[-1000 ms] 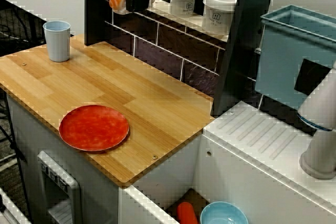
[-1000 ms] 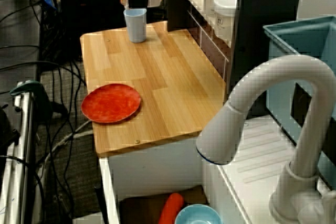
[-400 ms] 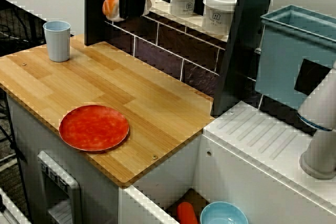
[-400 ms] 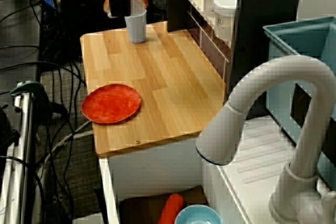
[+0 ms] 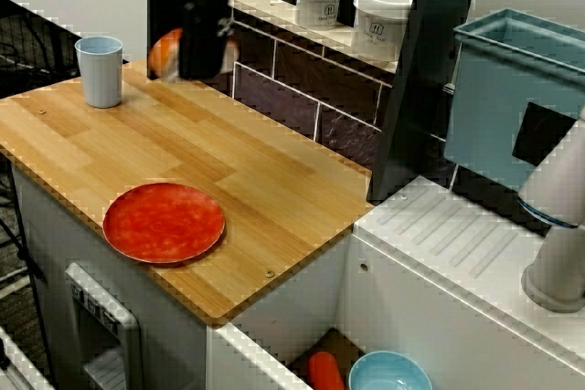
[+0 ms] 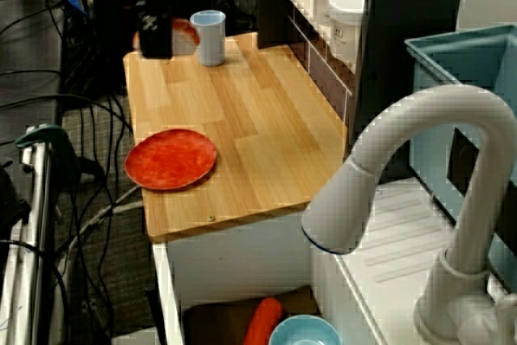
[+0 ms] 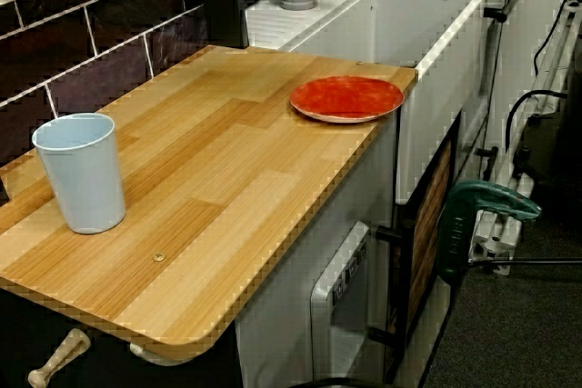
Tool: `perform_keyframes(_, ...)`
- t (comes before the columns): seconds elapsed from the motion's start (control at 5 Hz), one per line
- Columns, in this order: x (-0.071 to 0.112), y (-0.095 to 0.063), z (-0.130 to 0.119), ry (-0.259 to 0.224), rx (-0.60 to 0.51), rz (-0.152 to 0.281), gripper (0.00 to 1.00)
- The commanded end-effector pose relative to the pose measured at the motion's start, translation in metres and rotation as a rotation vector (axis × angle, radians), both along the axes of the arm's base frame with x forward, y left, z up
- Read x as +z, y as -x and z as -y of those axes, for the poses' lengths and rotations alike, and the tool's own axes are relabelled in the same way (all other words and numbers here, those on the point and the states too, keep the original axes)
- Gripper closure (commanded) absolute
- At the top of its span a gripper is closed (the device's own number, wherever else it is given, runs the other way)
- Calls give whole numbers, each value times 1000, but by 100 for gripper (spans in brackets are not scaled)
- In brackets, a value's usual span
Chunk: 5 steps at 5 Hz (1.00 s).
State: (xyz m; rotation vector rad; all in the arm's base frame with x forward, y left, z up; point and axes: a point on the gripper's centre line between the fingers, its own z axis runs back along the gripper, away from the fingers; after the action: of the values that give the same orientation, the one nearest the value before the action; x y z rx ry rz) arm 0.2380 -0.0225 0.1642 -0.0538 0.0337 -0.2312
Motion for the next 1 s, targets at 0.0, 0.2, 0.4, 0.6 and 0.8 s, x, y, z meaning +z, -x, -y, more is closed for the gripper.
perform_keyframes(0.0,-22,15,1,-49,-4,50,100)
perform_keyframes(0.2,-37,17,0,-70,6,56,100)
perform_keyframes(0.4,-61,17,-3,-108,10,53,100)
perform_keyframes(0.6,-83,17,-4,-123,-3,25,100)
perform_keyframes(0.8,-90,15,-7,-127,1,17,100)
